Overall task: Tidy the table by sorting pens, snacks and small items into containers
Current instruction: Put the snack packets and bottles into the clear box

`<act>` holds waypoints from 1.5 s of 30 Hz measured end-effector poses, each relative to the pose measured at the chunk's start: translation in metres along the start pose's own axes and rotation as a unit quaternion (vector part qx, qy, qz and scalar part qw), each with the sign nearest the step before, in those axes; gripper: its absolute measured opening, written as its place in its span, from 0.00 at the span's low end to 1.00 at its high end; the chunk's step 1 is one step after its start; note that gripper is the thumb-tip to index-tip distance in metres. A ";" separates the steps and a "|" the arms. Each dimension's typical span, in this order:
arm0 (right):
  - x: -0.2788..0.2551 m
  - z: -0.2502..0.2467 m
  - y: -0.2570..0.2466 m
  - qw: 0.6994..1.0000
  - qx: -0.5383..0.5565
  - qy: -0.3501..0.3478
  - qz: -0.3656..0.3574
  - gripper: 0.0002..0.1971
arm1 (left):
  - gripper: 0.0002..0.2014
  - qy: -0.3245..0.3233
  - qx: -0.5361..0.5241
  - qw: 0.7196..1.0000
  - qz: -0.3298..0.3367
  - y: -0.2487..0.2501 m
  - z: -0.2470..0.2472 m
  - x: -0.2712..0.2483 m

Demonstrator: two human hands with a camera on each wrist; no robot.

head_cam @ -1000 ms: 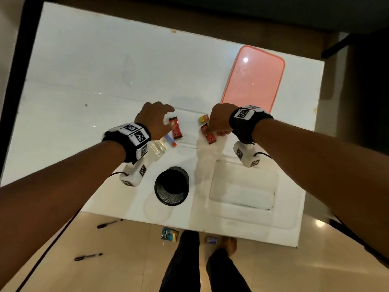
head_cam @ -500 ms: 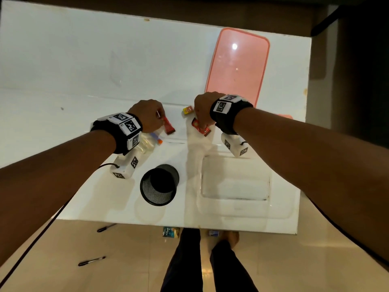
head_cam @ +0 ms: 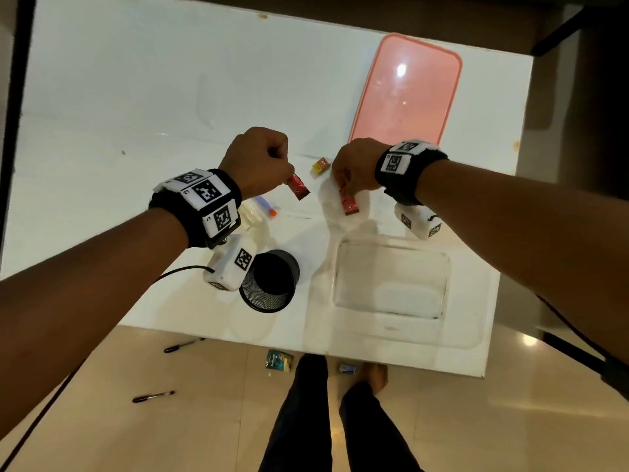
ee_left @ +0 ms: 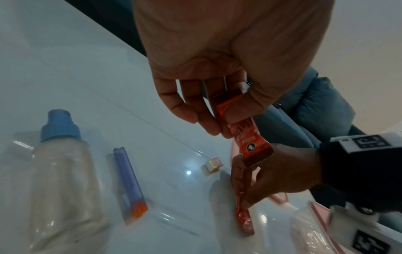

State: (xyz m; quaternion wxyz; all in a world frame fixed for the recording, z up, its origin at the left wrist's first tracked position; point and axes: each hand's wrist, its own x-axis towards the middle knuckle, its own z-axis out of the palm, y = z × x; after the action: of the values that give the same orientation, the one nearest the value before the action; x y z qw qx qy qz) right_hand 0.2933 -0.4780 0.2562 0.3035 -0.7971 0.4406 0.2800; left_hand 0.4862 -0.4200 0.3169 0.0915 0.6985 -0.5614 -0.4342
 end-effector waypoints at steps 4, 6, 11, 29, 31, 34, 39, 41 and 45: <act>-0.030 -0.023 0.006 0.993 0.079 0.093 0.006 0.07 | 0.03 -0.018 0.024 0.999 0.035 0.015 0.009 -0.024; -0.060 -0.032 0.010 0.978 0.132 0.163 0.010 0.05 | 0.05 -0.034 0.044 0.997 0.055 0.023 0.021 -0.042; -0.151 -0.005 0.015 0.917 0.295 0.266 0.046 0.02 | 0.04 -0.073 0.088 0.991 0.075 0.035 0.072 -0.089; -0.158 0.147 -0.019 0.951 0.294 0.050 0.081 0.03 | 0.18 -0.092 0.288 0.953 0.030 0.029 0.126 -0.130; -0.147 0.146 -0.019 0.958 0.273 0.032 0.078 0.04 | 0.17 -0.038 0.209 0.977 0.032 0.028 0.116 -0.136; -0.136 0.141 -0.023 0.965 0.253 0.014 0.070 0.07 | 0.20 0.007 0.132 0.991 0.010 0.022 0.110 -0.152; -0.129 0.144 -0.027 0.959 0.265 0.015 0.098 0.12 | 0.30 -0.015 0.077 0.995 -0.058 -0.007 0.132 -0.182; -0.128 0.145 -0.026 0.954 0.282 0.015 0.101 0.16 | 0.31 -0.038 0.041 0.995 -0.087 -0.016 0.143 -0.188; -0.128 0.138 -0.033 0.960 0.272 -0.033 0.048 0.18 | 0.29 -0.036 -0.039 0.994 -0.099 -0.024 0.154 -0.190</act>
State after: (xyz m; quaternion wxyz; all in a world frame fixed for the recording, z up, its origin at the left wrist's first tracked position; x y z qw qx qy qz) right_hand 0.2392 -0.2944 0.2644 0.5095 -0.6526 0.5277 0.1896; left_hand 0.3949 -0.1916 0.3045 0.0552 0.7306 -0.4749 -0.4874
